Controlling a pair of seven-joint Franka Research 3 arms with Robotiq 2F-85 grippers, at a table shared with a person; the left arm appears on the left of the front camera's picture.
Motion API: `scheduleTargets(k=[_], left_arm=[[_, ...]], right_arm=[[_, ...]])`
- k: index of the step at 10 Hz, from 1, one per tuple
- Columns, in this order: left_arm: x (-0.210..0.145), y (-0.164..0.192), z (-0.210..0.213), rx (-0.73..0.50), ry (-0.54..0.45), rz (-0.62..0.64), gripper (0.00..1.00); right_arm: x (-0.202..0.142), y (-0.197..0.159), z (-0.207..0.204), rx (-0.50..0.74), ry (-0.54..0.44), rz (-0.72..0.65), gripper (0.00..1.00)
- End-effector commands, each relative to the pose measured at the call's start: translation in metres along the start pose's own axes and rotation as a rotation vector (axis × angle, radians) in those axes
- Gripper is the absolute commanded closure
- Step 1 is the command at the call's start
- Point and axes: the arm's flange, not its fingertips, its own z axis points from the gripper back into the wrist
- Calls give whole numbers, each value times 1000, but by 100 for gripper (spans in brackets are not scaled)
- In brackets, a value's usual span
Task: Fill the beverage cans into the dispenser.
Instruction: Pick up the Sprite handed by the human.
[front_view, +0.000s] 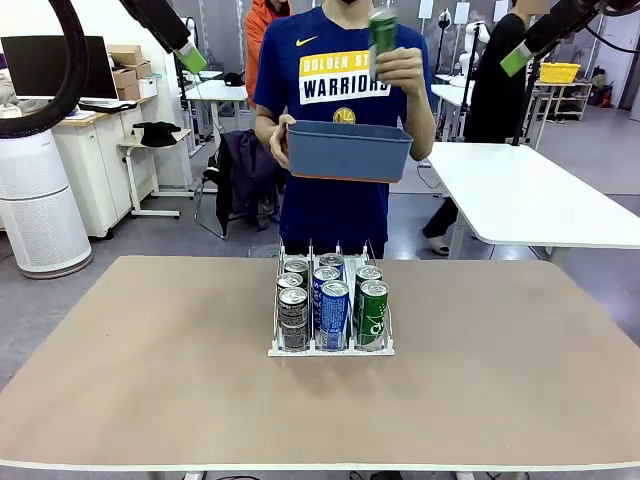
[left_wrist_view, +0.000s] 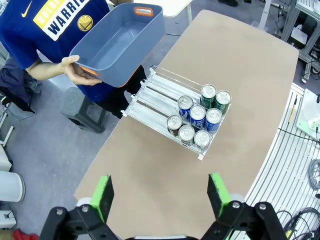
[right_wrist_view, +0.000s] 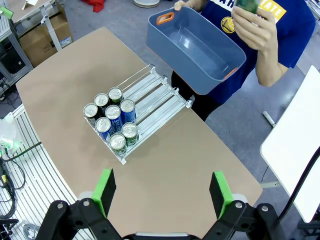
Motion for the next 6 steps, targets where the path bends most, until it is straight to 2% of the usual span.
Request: scheduleTargets(k=[1, 6], left_arm=[[-2, 1, 3, -4, 10, 0, 0], [-2, 1, 3, -4, 10, 0, 0]], right_arm=[[0, 1, 0, 0, 0, 0, 0], [0, 1, 0, 0, 0, 0, 0]])
